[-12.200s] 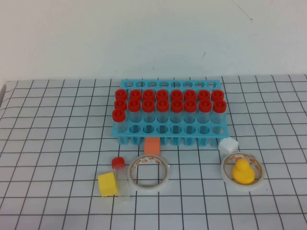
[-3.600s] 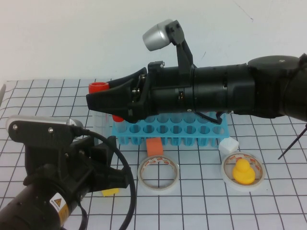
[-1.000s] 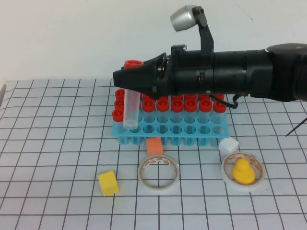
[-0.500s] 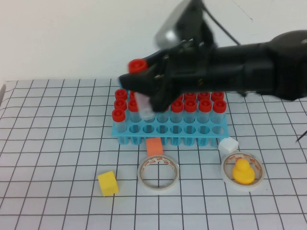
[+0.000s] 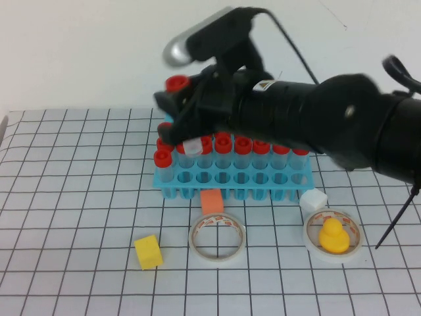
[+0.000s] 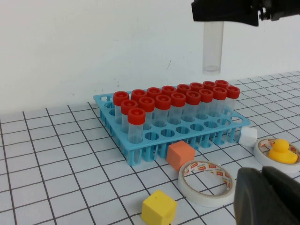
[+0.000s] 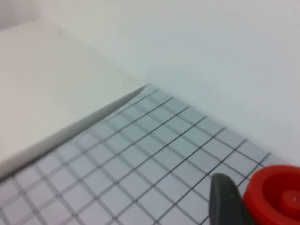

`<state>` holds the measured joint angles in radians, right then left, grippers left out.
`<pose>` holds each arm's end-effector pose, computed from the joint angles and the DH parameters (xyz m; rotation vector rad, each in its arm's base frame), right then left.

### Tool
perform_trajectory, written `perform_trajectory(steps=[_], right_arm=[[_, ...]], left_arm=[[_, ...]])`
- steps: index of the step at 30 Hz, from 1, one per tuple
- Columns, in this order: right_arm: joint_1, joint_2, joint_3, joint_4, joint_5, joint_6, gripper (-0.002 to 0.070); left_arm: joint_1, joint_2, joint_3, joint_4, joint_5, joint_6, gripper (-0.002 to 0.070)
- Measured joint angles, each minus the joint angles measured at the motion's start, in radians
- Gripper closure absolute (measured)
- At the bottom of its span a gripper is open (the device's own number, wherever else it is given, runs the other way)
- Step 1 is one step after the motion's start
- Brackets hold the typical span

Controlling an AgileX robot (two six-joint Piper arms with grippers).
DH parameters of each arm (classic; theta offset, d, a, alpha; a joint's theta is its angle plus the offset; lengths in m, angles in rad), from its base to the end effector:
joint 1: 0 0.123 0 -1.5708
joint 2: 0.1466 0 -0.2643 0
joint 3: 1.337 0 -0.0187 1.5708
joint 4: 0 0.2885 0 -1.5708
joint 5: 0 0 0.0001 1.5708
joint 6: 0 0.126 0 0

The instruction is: Place the test tubes

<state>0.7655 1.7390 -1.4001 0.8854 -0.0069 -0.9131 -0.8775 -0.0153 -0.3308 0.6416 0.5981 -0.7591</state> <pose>0.3523 0.3377 0.2897 -0.7106 1.7068 0.5146 0.1032 -0.0577 0.2878 0.2889 1.6363 -0.5475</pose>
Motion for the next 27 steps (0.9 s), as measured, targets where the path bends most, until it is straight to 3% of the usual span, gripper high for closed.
perform_trajectory(steps=[6,7,10,16,21,24,27], right_arm=[[-0.002,0.009,0.013,-1.082,-0.167,1.224,0.0411],[-0.006,0.020,0.017,-1.200,-0.195,1.356,0.0411],[-0.022,0.065,0.027,-1.381,-0.256,1.536,0.0411],[-0.027,0.122,0.032,-1.459,-0.272,1.524,0.0411],[-0.031,0.123,0.032,-1.400,-0.272,1.448,0.0411],[-0.024,0.125,0.032,-1.259,-0.259,1.251,0.0411],[0.002,0.136,0.032,-1.051,-0.269,0.913,0.0411]], left_arm=[[0.000,0.000,0.000,0.000,0.004,0.000,0.0675],[0.000,0.000,0.000,0.000,0.004,0.000,0.0675],[0.000,0.000,0.000,-0.002,0.004,-0.002,0.0675],[0.000,0.000,0.000,-0.002,0.004,0.000,0.0675],[0.000,0.000,0.000,-0.002,0.004,0.000,0.0675],[0.000,0.000,0.000,-0.002,0.004,0.000,0.0675],[0.000,0.000,0.000,-0.002,0.004,0.000,0.0675]])
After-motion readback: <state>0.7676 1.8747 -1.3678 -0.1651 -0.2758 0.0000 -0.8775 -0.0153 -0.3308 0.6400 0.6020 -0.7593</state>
